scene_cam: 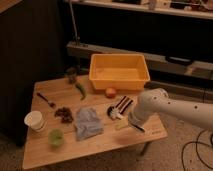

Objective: Wipe table surface with brush

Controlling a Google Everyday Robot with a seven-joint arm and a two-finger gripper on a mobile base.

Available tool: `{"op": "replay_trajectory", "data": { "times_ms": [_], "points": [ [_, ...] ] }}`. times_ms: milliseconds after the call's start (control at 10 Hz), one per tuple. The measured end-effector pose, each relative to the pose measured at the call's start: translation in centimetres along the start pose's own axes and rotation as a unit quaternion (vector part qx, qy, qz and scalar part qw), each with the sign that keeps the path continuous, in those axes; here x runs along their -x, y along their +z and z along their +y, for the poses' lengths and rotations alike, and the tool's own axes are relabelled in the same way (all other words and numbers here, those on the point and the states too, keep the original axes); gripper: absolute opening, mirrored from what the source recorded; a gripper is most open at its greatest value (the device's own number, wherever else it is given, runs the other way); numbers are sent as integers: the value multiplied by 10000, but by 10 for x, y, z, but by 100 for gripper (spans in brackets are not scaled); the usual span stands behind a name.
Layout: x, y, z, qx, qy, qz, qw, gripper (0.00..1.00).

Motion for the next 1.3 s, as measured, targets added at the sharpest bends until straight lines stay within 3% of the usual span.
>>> {"op": "replay_trajectory", "data": {
  "times_ms": [200, 300, 500, 600, 800, 1100, 1200, 1300],
  "points": [
    [1, 0, 2, -14, -41, 0, 10000, 80],
    [1, 3, 1, -120, -132, -83, 9998, 80],
    [4, 11, -3, -315, -640, -320, 9969, 80],
    [6, 14, -7, -333, -739, -334, 9961, 80],
    [18, 25, -18, -280, -926, -258, 9950, 80],
    [29, 45, -43, -355, -997, -67, 9944, 80],
    [29, 48, -47, -383, -989, -15, 9944, 78],
    [32, 51, -47, -408, -1046, 32, 9937, 66]
  ]
}}
